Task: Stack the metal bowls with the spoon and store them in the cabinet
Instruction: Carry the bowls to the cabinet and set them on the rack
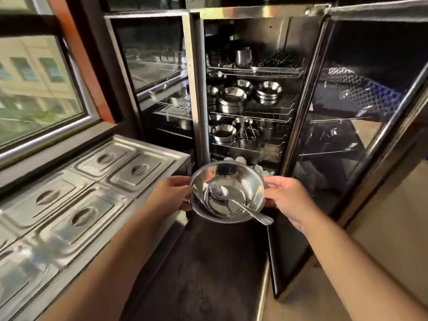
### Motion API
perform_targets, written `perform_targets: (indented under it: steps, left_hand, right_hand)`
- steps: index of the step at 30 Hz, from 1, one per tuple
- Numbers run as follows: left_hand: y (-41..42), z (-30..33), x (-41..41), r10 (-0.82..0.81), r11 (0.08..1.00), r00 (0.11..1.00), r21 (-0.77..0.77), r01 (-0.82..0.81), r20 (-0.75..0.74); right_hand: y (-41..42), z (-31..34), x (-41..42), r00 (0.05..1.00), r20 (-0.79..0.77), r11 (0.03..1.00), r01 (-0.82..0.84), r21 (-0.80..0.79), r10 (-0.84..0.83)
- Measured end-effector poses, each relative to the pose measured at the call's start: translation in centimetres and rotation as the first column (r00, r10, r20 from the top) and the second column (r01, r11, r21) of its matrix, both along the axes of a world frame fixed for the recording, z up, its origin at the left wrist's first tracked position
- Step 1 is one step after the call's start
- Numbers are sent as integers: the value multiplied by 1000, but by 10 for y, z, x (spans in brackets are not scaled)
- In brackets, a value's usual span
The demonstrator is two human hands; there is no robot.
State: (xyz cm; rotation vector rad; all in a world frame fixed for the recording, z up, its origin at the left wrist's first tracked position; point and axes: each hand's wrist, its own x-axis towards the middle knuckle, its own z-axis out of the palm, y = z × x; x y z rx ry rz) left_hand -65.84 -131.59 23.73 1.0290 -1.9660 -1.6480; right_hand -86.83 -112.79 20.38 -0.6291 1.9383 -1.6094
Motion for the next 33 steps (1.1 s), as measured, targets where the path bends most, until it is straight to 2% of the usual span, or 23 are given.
perform_targets:
  steps: [9,15,23,29,33]
  left_hand:
    - [-94,8,-141,32,998,997,63,-27,-72]
    - [-151,-3,-233,-27,996,997,81,33,-75]
    - [-244,-16,-376,-254,965,964,48,259,-78]
    - [-310,3,-484,-426,904,904,22,427,-42]
    - [-336,14,-542,-481,876,875,10,482,-48]
  right_hand:
    - [-82,16,-125,995,-2,994,100,40,-100]
    - [-123,18,-194,980,-20,977,197,74,-196]
    - [-190,14,-296,934,-28,926,358,120,-357]
    - [-243,28,-371,876,-9,865,479,149,-483]
    - [-272,34,-412,825,-49,808,561,180,-563]
